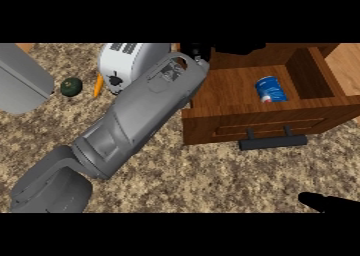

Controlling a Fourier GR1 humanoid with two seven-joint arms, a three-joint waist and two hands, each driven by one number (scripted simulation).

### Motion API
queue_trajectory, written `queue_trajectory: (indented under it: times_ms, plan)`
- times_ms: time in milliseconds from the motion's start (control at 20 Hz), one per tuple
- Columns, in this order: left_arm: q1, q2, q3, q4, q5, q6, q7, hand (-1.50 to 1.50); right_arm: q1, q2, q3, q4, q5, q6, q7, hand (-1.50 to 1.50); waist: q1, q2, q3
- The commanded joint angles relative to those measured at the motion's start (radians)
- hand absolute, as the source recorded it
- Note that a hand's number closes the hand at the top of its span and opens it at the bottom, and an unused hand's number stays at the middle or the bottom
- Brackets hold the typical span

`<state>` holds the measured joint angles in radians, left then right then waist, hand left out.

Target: Pick up the can, place it into the drawer and close the drawer

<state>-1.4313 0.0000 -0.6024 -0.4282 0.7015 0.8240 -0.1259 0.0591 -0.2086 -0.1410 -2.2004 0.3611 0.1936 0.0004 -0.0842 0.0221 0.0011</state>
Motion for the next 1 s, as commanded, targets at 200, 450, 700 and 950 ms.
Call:
queue_trajectory:
  times_ms: [200,450,700,950]
  plan:
    - [-0.038,0.0,-0.033,-0.027,0.006,0.053,0.044,-1.5,-0.063,-0.054,0.148,0.092,0.356,-0.049,0.012,-1.5,0.05,-0.013,0.0]
    - [0.006,0.003,0.021,-0.028,-0.01,0.017,-0.003,-1.5,-0.105,-0.047,0.207,0.27,0.526,-0.153,-0.057,-1.5,0.084,-0.016,-0.001]
    - [-0.011,0.053,-0.002,-0.085,-0.033,0.0,0.098,-1.5,-0.211,0.011,0.301,0.435,0.723,-0.203,0.054,-1.5,0.106,-0.022,-0.001]
    - [0.052,0.17,-0.001,-0.195,-0.062,-0.027,0.151,-1.5,-0.245,0.045,0.215,0.66,0.688,-0.374,-0.056,-1.5,0.119,-0.027,-0.001]
